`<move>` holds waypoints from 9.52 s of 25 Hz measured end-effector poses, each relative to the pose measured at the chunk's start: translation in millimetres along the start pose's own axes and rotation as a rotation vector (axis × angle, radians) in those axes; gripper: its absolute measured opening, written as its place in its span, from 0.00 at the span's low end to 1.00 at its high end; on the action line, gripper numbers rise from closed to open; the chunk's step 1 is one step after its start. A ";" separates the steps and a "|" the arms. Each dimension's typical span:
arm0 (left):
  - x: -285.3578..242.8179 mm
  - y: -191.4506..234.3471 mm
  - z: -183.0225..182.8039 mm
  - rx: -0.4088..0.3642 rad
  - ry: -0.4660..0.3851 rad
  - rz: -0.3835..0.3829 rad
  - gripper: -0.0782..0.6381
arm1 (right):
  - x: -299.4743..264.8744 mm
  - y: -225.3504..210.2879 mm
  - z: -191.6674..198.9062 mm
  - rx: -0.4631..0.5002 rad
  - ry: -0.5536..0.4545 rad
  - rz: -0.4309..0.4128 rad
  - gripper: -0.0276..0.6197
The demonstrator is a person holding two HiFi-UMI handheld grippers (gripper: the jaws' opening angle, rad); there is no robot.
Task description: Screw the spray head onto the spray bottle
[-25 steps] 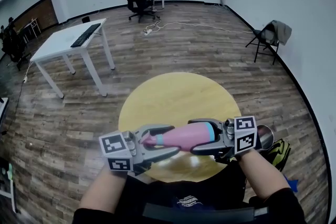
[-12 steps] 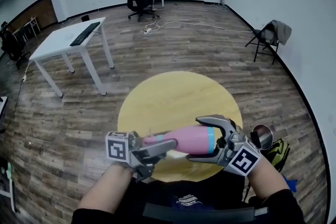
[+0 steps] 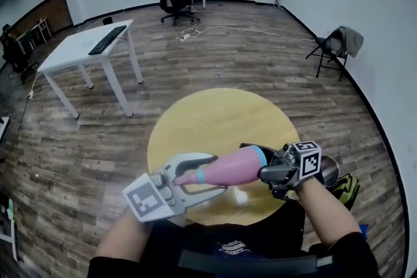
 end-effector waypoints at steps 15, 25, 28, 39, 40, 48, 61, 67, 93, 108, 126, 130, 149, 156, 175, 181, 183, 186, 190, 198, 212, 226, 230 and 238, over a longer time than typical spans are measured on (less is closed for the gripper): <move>-1.6 10.4 41.5 0.675 -0.141 0.090 0.54 | -31.2 36.1 21.6 0.651 0.254 0.184 0.79; -9.5 13.0 61.6 1.126 -0.229 0.115 0.54 | -29.7 46.1 43.6 1.369 0.479 0.323 0.79; -9.8 11.6 48.9 0.889 -0.162 0.078 0.54 | -23.1 38.5 33.7 1.017 0.345 0.314 0.81; -12.0 9.7 25.7 0.267 0.016 0.035 0.54 | -15.1 7.0 0.9 0.175 0.075 0.066 0.94; -11.3 9.4 28.3 0.260 0.014 0.045 0.54 | -20.6 5.5 3.7 0.185 0.096 0.066 0.94; -12.7 22.4 49.3 0.643 -0.072 0.089 0.54 | -24.6 10.8 17.7 0.571 0.259 0.232 0.81; -18.9 28.0 72.8 0.978 -0.087 0.088 0.54 | -22.9 15.2 28.0 1.015 0.336 0.359 0.80; -22.3 14.5 26.0 0.271 0.040 0.087 0.54 | -1.5 0.2 -4.4 0.202 0.085 0.101 0.88; -34.4 33.8 85.6 0.636 0.069 0.084 0.54 | 0.7 -20.0 -11.8 0.481 0.120 0.264 0.81; -31.2 49.3 75.6 0.432 -0.002 0.103 0.54 | -12.0 -30.1 -13.0 0.439 0.208 0.220 0.82; -30.1 60.3 92.6 0.719 -0.021 0.017 0.53 | -3.9 -36.3 -32.5 0.460 0.132 0.283 0.83; -28.4 53.7 70.7 0.447 -0.024 0.032 0.53 | 1.8 -47.2 -30.9 0.218 0.121 0.204 0.91; -20.6 68.5 110.2 1.147 -0.130 0.072 0.53 | -27.8 -24.8 13.3 1.174 0.521 0.393 0.82; -23.5 55.7 78.0 0.640 -0.053 0.040 0.52 | -12.8 -28.3 -33.4 0.390 0.106 0.217 0.89; -22.7 60.0 87.3 0.977 -0.148 0.060 0.53 | -23.3 -9.3 6.1 1.087 0.438 0.411 0.81; -23.9 62.2 90.6 1.020 -0.098 0.041 0.53 | -23.0 -16.6 3.8 0.977 0.336 0.404 0.82; -24.9 55.6 85.4 0.802 -0.034 0.035 0.53 | -16.2 -20.4 -10.8 0.688 0.232 0.339 0.84; -24.4 46.9 67.4 0.538 -0.026 0.046 0.53 | -4.1 -26.6 -24.9 0.369 0.133 0.246 0.87; -26.1 36.5 56.7 0.260 0.012 0.061 0.53 | -9.9 -29.2 -14.4 0.293 0.176 0.179 0.91; -25.2 35.9 65.9 0.399 -0.020 0.082 0.53 | -15.7 -19.7 -3.1 0.480 0.255 0.210 0.80; -23.6 58.3 97.3 1.026 -0.091 0.015 0.53 | -23.0 -16.1 13.2 1.131 0.409 0.434 0.81; -26.7 29.4 64.7 0.291 0.018 0.043 0.53 | -12.7 -28.7 -3.8 0.336 0.245 0.238 0.88; -27.5 31.2 61.4 0.395 -0.040 0.036 0.54 | -8.9 -20.2 -9.6 0.386 0.190 0.226 0.80; -22.9 49.5 64.9 0.693 -0.164 0.045 0.54 | -14.9 -3.9 -13.4 0.609 0.186 0.250 0.79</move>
Point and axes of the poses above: the fingertips, and each gripper's own axes: x backward along the fingers, y to its left, z out of its underside, the point moved 6 cm from there along x, backward along the fingers, and after that the axes turned 10 degrees about -x, right-handed, at the moved point
